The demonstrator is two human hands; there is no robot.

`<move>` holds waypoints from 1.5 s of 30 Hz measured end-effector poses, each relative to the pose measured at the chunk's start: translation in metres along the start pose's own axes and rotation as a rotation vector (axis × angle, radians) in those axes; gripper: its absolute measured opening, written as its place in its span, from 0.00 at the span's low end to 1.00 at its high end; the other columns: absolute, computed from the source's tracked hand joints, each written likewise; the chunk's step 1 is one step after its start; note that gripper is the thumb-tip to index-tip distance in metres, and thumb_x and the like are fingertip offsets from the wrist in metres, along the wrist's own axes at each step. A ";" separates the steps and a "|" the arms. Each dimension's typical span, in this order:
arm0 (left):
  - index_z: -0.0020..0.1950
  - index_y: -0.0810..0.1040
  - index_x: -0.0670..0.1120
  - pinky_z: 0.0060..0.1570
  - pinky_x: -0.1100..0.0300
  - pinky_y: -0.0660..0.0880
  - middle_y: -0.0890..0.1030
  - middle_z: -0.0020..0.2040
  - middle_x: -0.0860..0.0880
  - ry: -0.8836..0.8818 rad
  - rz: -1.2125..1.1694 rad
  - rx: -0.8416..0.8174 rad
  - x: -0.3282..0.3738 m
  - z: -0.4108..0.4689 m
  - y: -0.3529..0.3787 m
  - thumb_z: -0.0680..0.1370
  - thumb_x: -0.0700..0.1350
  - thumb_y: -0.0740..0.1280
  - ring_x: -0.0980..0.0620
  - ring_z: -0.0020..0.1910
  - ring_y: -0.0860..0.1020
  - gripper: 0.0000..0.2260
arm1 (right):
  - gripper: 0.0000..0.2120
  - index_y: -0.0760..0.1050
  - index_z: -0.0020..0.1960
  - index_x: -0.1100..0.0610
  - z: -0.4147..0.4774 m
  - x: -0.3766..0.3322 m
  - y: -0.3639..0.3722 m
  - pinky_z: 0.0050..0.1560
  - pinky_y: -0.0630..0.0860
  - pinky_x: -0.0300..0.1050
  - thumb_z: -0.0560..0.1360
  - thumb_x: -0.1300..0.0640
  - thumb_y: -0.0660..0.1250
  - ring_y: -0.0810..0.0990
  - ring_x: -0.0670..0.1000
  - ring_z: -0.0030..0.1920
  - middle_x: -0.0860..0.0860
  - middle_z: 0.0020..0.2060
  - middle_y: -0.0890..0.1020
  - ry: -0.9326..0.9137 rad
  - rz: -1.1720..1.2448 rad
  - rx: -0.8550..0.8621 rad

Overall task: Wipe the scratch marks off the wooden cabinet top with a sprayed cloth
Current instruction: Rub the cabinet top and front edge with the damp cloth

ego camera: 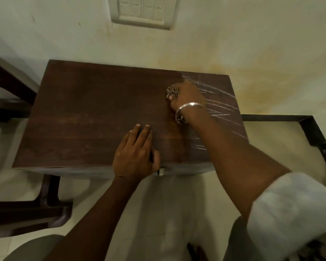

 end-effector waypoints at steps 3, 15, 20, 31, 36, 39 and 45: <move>0.60 0.83 0.37 0.60 0.46 0.77 0.81 0.63 0.41 0.018 0.003 0.006 0.000 -0.001 0.000 0.74 0.46 0.60 0.40 0.65 0.78 0.21 | 0.20 0.76 0.64 0.51 -0.009 -0.002 -0.003 0.61 0.75 0.54 0.73 0.54 0.71 0.74 0.60 0.63 0.55 0.62 0.74 0.033 0.010 -0.046; 0.60 0.83 0.40 0.60 0.49 0.76 0.82 0.63 0.44 -0.040 -0.028 0.010 -0.002 -0.001 0.003 0.74 0.48 0.60 0.43 0.65 0.78 0.21 | 0.17 0.78 0.60 0.51 -0.051 0.004 -0.001 0.54 0.77 0.53 0.72 0.54 0.71 0.76 0.60 0.57 0.55 0.57 0.75 0.015 0.022 0.007; 0.59 0.83 0.41 0.59 0.49 0.75 0.82 0.63 0.44 -0.051 -0.030 -0.001 0.000 -0.001 0.001 0.74 0.48 0.60 0.42 0.65 0.78 0.20 | 0.14 0.79 0.57 0.52 -0.118 0.010 0.007 0.51 0.76 0.49 0.71 0.56 0.70 0.75 0.57 0.54 0.53 0.55 0.74 -0.024 0.026 0.099; 0.60 0.82 0.38 0.60 0.47 0.76 0.82 0.63 0.42 -0.031 -0.016 -0.063 0.001 0.000 -0.003 0.74 0.47 0.61 0.40 0.65 0.78 0.21 | 0.13 0.80 0.58 0.51 -0.104 0.011 0.003 0.53 0.75 0.50 0.73 0.56 0.68 0.74 0.58 0.57 0.54 0.57 0.74 0.019 0.055 0.047; 0.60 0.82 0.39 0.59 0.48 0.75 0.82 0.63 0.43 -0.032 -0.010 -0.032 0.001 -0.001 0.000 0.74 0.47 0.60 0.41 0.65 0.78 0.21 | 0.15 0.79 0.57 0.51 -0.167 0.017 0.009 0.52 0.77 0.50 0.71 0.58 0.67 0.73 0.55 0.56 0.52 0.54 0.73 -0.025 0.098 0.076; 0.60 0.82 0.39 0.60 0.47 0.75 0.82 0.63 0.43 -0.040 -0.013 -0.020 0.000 -0.001 0.001 0.75 0.47 0.59 0.42 0.65 0.78 0.21 | 0.16 0.79 0.56 0.50 -0.168 0.020 0.009 0.52 0.77 0.51 0.70 0.59 0.67 0.73 0.55 0.56 0.51 0.55 0.73 0.001 0.097 0.099; 0.62 0.81 0.39 0.60 0.47 0.74 0.81 0.64 0.43 -0.027 -0.007 -0.056 -0.002 -0.001 0.001 0.75 0.48 0.60 0.41 0.66 0.77 0.21 | 0.14 0.79 0.58 0.51 -0.126 0.013 0.005 0.54 0.76 0.52 0.73 0.57 0.67 0.73 0.56 0.57 0.53 0.58 0.73 0.044 0.075 0.067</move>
Point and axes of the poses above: each hand's wrist, its own z-axis towards the middle knuckle, its own y-axis out of the palm, x = y × z, the point moved 3 cm from there along z, towards the middle knuckle
